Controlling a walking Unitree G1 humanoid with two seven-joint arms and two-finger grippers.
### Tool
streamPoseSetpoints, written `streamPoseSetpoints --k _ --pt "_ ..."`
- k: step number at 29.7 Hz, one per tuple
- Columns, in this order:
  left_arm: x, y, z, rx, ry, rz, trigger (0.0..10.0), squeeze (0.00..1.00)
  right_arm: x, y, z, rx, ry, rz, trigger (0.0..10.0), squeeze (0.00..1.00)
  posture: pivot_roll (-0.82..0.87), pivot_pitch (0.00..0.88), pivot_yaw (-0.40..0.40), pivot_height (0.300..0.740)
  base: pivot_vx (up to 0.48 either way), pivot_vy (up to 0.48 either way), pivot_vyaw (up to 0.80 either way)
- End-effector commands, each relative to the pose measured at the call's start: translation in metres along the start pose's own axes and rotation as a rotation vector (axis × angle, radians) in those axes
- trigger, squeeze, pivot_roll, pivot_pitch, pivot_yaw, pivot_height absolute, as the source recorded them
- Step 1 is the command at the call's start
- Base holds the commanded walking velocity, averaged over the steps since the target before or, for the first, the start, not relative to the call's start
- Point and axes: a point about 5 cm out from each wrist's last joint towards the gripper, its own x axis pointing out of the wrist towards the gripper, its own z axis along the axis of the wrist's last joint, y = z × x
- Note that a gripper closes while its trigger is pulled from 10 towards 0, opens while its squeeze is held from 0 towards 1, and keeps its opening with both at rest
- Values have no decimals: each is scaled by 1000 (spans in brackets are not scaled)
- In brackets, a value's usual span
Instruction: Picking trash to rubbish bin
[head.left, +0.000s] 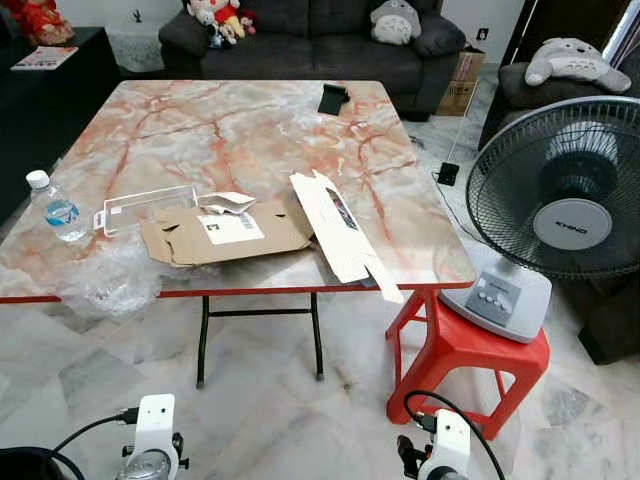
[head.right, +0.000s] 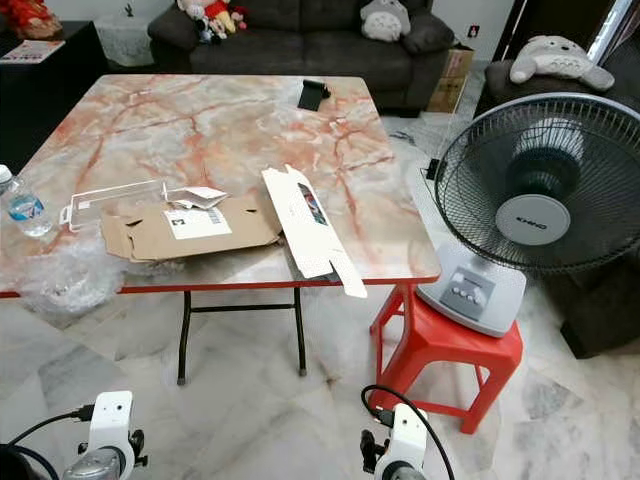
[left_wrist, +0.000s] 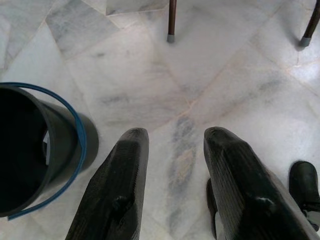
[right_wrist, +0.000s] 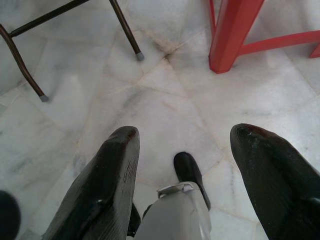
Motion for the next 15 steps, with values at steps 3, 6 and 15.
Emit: streamPoseSetpoints --k 3,6,15 --pt "-1 1 -6 -8 19 11 10000 0 0 -1 1 -2 5 -2 10000 0 26 20 -30 740 0 0 -694" --pt "-1 2 -7 -7 17 17 10000 0 0 -1 1 -4 5 -3 10000 0 26 23 -31 740 0 0 -696" --pt "-1 2 -6 9 11 25 10000 0 0 -3 5 4 -23 -12 10000 0 26 21 -34 740 0 -298 -154"
